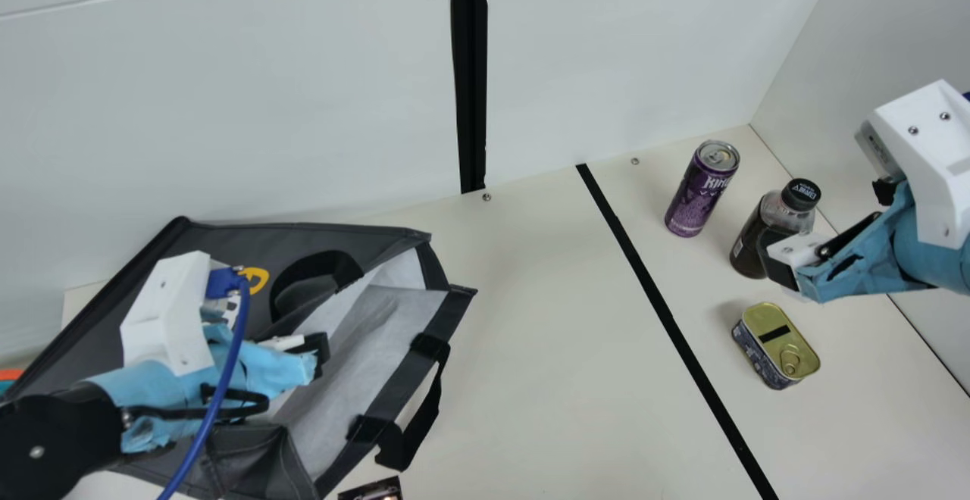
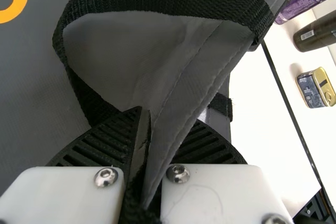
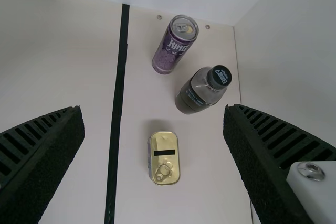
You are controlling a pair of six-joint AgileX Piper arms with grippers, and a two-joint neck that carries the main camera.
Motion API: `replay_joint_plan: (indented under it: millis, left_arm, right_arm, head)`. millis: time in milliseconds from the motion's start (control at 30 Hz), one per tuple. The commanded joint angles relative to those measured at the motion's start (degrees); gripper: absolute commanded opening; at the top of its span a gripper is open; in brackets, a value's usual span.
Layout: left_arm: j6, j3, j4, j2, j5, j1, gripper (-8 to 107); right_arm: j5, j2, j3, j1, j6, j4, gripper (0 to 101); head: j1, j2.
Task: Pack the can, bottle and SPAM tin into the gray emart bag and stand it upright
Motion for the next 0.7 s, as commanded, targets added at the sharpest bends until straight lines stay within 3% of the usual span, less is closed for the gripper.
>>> replay_joint_plan:
  millis: [0,667]
  left_arm:
    - [0.0,0.0,0.2,0.1,-0.2,0.1,-8]
    - [-0.5,0.1,1.5,0.0,-0.6,-0.1,-8]
  right_arm:
    - [0.0,0.0,0.0,0.0,0.0,0.0,95]
    - [0.0,0.0,0.0,0.0,0.0,0.0,95]
  head:
    - [-1.3,-0.1]
    - [-1.3,-0.1]
